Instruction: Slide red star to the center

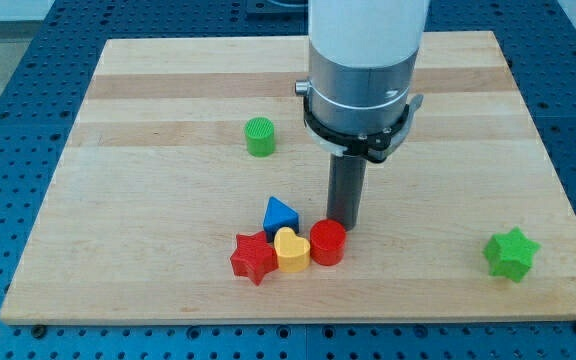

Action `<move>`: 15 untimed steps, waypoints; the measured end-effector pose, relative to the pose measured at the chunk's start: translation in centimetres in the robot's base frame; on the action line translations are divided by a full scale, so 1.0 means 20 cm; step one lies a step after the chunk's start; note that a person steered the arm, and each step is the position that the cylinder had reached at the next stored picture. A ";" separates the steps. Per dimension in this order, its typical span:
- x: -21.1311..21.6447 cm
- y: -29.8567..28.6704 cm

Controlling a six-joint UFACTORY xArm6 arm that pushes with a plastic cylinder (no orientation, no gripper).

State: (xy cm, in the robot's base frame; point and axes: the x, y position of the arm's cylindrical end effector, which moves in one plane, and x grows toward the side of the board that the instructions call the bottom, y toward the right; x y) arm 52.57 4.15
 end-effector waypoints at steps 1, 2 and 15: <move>0.05 0.00; 0.01 0.00; -0.37 -0.12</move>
State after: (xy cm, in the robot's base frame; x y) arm 45.11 1.71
